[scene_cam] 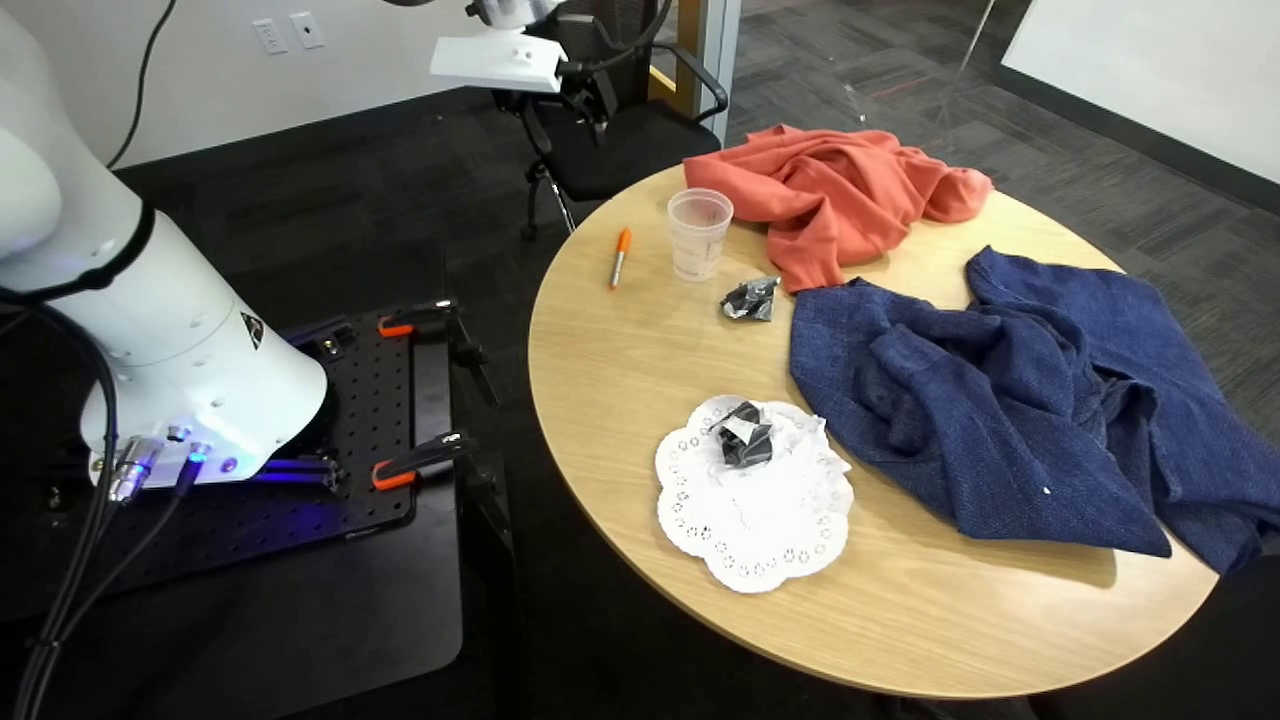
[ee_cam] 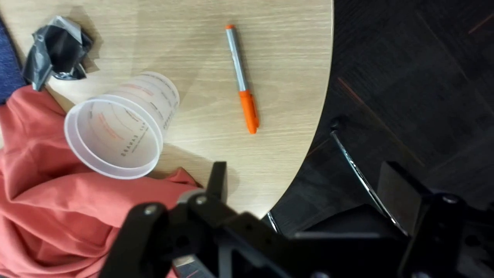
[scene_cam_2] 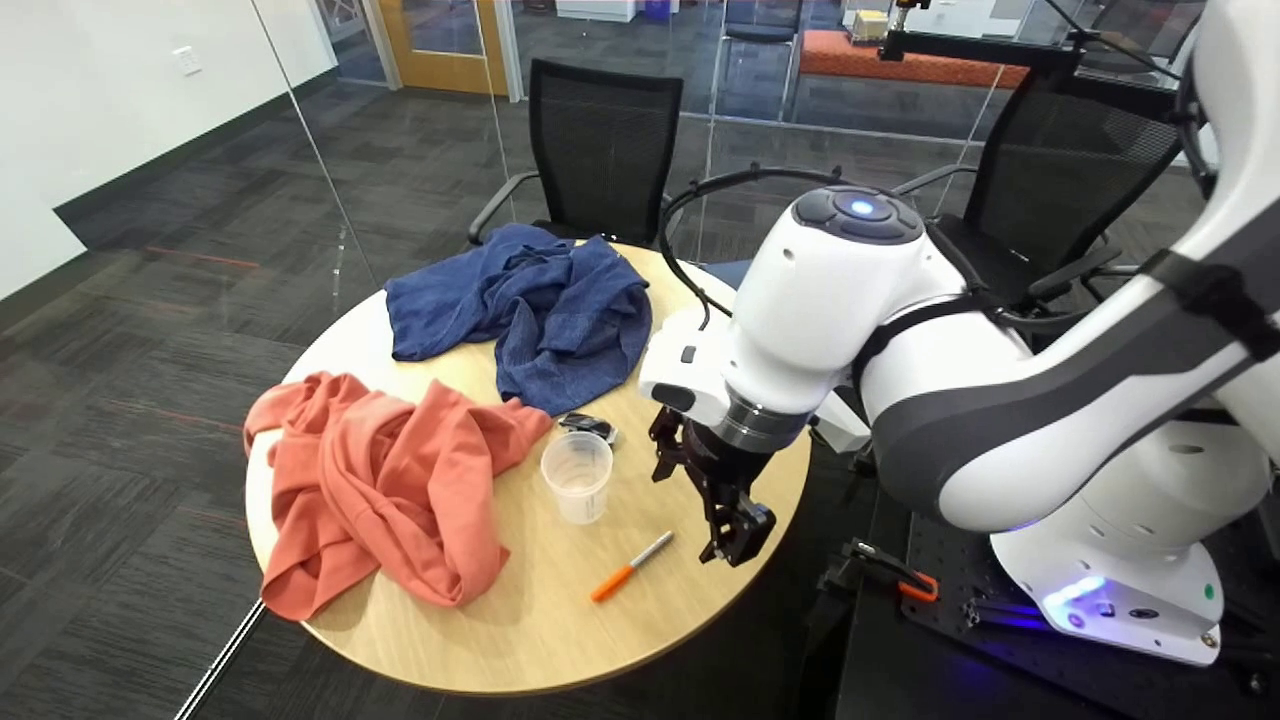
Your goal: Put the marker in the clear cup
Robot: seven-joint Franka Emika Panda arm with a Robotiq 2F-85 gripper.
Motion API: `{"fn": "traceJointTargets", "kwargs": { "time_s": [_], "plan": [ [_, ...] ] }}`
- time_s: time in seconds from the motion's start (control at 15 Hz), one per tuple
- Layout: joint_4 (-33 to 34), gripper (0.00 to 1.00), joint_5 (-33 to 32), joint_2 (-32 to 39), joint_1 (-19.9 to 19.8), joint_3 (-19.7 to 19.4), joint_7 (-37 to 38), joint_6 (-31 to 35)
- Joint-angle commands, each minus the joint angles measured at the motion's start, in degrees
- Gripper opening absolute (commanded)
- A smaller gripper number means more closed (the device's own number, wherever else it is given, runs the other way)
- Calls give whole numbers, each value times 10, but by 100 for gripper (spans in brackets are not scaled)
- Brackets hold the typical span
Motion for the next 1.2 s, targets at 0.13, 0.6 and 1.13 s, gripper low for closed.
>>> {"fn": "traceJointTargets", "kwargs": {
  "time_s": [0.13,0.6,1.13],
  "plan": [
    [58,100,27,99,-17,31,-61,33],
    [139,100,-36,213,-79,96,-49,33],
    [194,100,-156,305,-132,95,-39,22]
  ]
}}
